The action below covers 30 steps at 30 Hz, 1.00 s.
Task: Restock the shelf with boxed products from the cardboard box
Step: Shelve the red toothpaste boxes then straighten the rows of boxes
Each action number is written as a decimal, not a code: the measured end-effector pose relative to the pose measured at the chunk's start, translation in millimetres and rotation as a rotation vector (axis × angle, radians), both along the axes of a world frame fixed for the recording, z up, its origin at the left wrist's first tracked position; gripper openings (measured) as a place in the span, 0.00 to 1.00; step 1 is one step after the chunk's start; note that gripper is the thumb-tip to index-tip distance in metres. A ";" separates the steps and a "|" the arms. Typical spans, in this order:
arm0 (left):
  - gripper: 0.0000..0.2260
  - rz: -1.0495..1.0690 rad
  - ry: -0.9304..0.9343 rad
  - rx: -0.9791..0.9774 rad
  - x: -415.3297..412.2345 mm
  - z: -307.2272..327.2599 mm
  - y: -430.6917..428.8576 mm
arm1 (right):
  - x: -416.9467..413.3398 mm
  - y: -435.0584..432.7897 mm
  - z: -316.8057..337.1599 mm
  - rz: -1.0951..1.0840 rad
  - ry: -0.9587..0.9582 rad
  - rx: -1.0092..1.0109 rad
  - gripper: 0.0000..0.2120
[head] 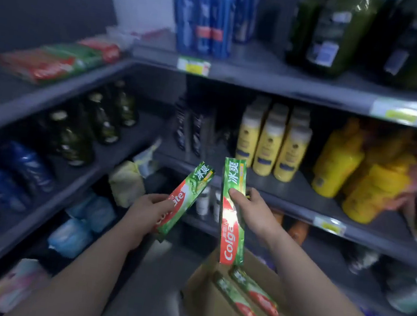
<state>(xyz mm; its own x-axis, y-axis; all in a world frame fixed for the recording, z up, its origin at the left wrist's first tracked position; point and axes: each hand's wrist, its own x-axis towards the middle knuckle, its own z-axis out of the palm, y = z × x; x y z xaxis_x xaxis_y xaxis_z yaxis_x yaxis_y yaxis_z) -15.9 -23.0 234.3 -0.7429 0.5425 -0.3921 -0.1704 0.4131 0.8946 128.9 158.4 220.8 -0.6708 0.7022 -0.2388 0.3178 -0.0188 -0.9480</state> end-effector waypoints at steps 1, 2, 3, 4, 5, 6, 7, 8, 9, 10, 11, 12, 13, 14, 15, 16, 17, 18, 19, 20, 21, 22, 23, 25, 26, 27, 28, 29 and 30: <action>0.09 0.046 0.012 0.021 -7.3 13.4 -11.0 | -14.0 -5.5 15.3 0.038 0.011 0.016 0.23; 0.11 0.089 0.008 0.046 -11.7 23.2 -19.7 | -23.5 -11.0 27.1 0.072 0.024 0.011 0.23; 0.11 0.167 0.016 0.093 -26.1 40.5 -43.3 | -45.7 -28.7 48.7 0.135 0.060 0.005 0.21; 0.08 0.193 0.025 0.132 -33.7 49.3 -53.4 | -56.7 -36.4 59.4 0.165 0.101 -0.005 0.18; 0.06 0.200 0.024 0.154 -36.0 55.2 -53.7 | -61.4 -36.6 65.1 0.165 0.137 -0.017 0.16; 0.06 0.238 0.036 0.176 -42.5 62.6 -60.5 | -71.7 -39.7 73.1 0.173 0.159 -0.024 0.15; 0.08 0.290 0.049 0.202 -52.1 73.5 -75.5 | -86.8 -49.6 84.1 0.200 0.182 -0.025 0.15; 0.11 0.340 0.052 0.237 -63.1 83.0 -91.7 | -102.0 -61.4 95.3 0.224 0.203 -0.033 0.16; 0.15 0.378 0.052 0.268 -74.4 92.2 -108.5 | -117.1 -72.8 104.6 0.246 0.230 -0.043 0.17; 0.17 0.421 0.056 0.290 -86.9 101.1 -126.1 | -134.7 -83.9 112.6 0.265 0.245 -0.054 0.17; 0.18 0.456 0.070 0.307 -97.8 111.1 -143.8 | -151.3 -95.9 121.4 0.285 0.278 -0.063 0.16; 0.18 0.481 0.089 0.325 -109.3 120.1 -161.2 | -168.0 -106.2 129.3 0.306 0.328 -0.070 0.17; 0.19 0.500 0.107 0.335 -120.1 128.2 -177.3 | -183.7 -117.4 137.2 0.315 0.373 -0.070 0.18; 0.19 0.514 0.122 0.354 -130.5 136.3 -193.4 | -195.9 -133.4 149.2 0.317 0.403 -0.071 0.19; 0.17 0.527 0.137 0.368 -140.5 143.9 -209.2 | -209.5 -147.3 158.5 0.322 0.440 -0.077 0.17; 0.15 0.549 0.153 0.377 -150.9 150.9 -225.1 | -223.4 -159.8 167.0 0.334 0.472 -0.080 0.15; 0.14 0.576 0.178 0.376 -161.9 157.5 -240.9 | -237.6 -171.5 174.1 0.344 0.504 -0.081 0.11; 0.14 0.604 0.196 0.374 -171.9 164.2 -255.2 | -251.4 -182.3 180.9 0.354 0.529 -0.078 0.09; 0.13 0.630 0.211 0.375 -181.2 170.7 -268.9 | -265.6 -191.6 186.6 0.364 0.553 -0.086 0.07; 0.12 0.652 0.223 0.386 -189.0 177.3 -280.7 | -278.7 -201.7 191.9 0.373 0.571 -0.104 0.07; 0.11 0.674 0.236 0.392 -196.3 183.4 -291.4 | -289.3 -211.6 197.1 0.389 0.593 -0.123 0.07; 0.11 0.703 0.245 0.404 -203.5 188.8 -301.2 | -299.9 -220.8 201.7 0.402 0.614 -0.134 0.07; 0.11 0.731 0.252 0.416 -210.5 193.5 -310.0 | -310.7 -228.4 205.3 0.413 0.629 -0.141 0.07; 0.13 0.774 0.268 0.427 -226.4 199.7 -326.4 | -332.9 -240.9 209.8 0.435 0.634 -0.136 0.07; 0.14 0.784 0.278 0.412 -234.1 202.1 -333.3 | -343.2 -246.3 211.7 0.451 0.634 -0.138 0.07; 0.15 0.788 0.284 0.393 -241.9 203.8 -339.9 | -353.1 -250.5 213.0 0.467 0.632 -0.141 0.07; 0.17 0.793 0.289 0.380 -249.6 204.9 -345.5 | -365.0 -253.9 212.8 0.483 0.627 -0.151 0.09; 0.19 0.796 0.299 0.365 -257.1 205.6 -350.5 | -376.6 -257.0 212.3 0.494 0.619 -0.161 0.10; 0.21 0.797 0.312 0.348 -264.3 205.9 -353.5 | -387.8 -260.3 211.8 0.500 0.607 -0.170 0.12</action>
<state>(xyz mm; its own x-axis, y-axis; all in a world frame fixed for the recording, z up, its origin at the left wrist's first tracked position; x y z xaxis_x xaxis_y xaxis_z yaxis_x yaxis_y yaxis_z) -280.2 -376.5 440.2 -0.9919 -0.1249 -0.0218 -0.0191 -0.0234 0.9995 -258.9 -101.9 432.6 -0.9433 0.2710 0.1915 -0.2428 -0.1704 -0.9550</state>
